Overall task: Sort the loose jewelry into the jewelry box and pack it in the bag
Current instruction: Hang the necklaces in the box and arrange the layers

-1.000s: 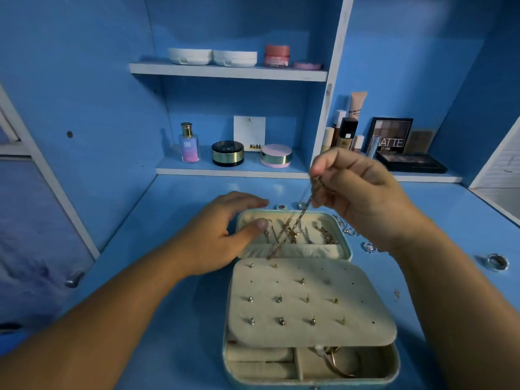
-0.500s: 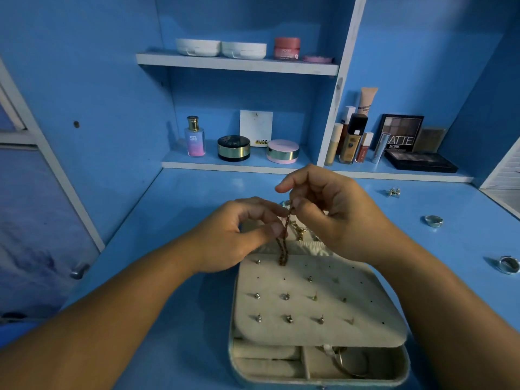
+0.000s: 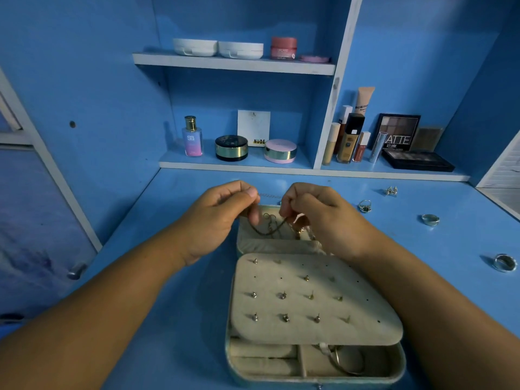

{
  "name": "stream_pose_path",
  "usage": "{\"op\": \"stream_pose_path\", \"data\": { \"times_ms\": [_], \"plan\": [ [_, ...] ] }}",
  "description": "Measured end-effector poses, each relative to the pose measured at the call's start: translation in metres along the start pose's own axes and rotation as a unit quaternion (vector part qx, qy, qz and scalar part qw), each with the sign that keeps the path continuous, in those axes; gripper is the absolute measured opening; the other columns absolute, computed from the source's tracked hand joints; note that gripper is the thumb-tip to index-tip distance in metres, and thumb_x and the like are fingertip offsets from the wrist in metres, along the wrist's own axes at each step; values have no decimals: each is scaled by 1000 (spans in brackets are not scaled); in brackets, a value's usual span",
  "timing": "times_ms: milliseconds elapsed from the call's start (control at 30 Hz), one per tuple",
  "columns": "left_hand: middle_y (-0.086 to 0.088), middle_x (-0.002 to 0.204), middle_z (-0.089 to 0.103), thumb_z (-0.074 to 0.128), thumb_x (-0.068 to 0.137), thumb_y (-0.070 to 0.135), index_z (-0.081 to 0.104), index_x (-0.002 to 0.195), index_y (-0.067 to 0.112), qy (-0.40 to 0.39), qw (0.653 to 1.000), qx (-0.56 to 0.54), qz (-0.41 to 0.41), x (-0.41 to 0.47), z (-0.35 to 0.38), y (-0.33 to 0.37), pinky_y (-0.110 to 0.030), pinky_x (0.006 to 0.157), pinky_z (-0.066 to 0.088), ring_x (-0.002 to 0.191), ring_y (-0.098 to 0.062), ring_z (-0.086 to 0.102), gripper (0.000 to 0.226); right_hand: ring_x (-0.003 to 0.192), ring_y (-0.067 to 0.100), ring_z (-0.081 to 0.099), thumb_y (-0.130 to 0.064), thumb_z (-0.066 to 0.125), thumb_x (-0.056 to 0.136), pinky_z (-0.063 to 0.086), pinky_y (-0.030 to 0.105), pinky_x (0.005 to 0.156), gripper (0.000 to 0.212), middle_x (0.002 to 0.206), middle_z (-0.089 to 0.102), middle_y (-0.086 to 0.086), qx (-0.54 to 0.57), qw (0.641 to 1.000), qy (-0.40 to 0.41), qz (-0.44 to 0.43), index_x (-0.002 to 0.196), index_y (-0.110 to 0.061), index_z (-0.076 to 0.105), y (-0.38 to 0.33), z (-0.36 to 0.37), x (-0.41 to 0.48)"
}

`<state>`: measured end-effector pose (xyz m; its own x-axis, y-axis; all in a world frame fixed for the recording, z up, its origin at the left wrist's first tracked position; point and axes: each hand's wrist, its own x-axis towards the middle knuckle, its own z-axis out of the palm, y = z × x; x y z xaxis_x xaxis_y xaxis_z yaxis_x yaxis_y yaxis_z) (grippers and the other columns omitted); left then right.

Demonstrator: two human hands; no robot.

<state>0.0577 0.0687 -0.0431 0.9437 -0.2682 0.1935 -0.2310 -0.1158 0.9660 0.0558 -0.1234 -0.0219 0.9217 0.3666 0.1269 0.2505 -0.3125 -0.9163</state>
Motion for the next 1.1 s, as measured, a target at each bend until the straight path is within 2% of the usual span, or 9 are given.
{"op": "stream_pose_path", "data": {
  "times_ms": [100,200,267,400,533,667,800,967,1100],
  "plan": [
    [11,53,50,55,93,29,60,82,14,41,999,15,-11,2,-1,-2,-27,81,46,63,-5,54,20,75,19,57,-24,47,90,45,32,71,26,78,66,5,164,986,-10,29,68,-14,58,1,0,5],
    [10,67,61,57,96,22,65,83,19,73,994,76,-11,4,-1,-7,-23,77,46,70,-6,56,15,69,16,60,-16,45,98,49,32,76,28,71,66,3,218,974,28,48,77,-8,61,4,-3,8],
    [5,76,65,62,93,21,65,84,22,97,990,102,-14,6,-2,-13,-18,75,47,73,-6,57,10,64,12,60,-16,48,98,51,28,73,23,67,64,-1,189,979,53,55,85,-8,65,7,-5,10],
    [11,72,64,69,88,14,64,82,27,132,969,207,34,8,-4,-24,-11,64,46,66,-3,57,14,60,10,59,-15,56,94,54,26,68,12,65,65,-3,89,990,90,60,94,-11,67,13,-6,14],
    [14,71,64,72,84,15,68,83,26,127,940,309,70,10,-3,-25,-9,58,41,65,-1,55,12,54,11,59,-10,59,92,51,27,61,3,65,67,3,71,991,93,66,89,-12,60,13,-5,17],
    [16,75,65,70,83,24,70,85,32,135,899,406,93,13,-4,-21,-26,68,43,72,-3,50,8,56,12,60,-12,60,92,52,29,63,4,70,67,8,42,994,80,60,88,-12,58,15,-5,18],
    [14,79,66,68,84,25,74,87,31,155,865,463,119,15,-1,-17,-36,73,46,78,-10,45,9,60,11,61,-11,59,92,53,24,62,4,74,69,6,20,996,76,50,90,-13,60,18,-4,18],
    [12,81,64,67,85,25,75,90,30,154,855,487,93,17,0,-15,-38,77,48,87,-15,53,11,66,9,63,-12,60,91,54,28,73,8,78,70,4,-51,996,61,46,88,-20,63,22,-4,19],
    [11,79,63,69,84,26,75,87,30,134,861,485,78,16,-1,-14,-35,76,49,86,-13,57,9,65,7,62,-15,61,90,55,29,74,9,79,71,3,-99,993,51,43,89,-22,66,23,-4,17]
  ]
}}
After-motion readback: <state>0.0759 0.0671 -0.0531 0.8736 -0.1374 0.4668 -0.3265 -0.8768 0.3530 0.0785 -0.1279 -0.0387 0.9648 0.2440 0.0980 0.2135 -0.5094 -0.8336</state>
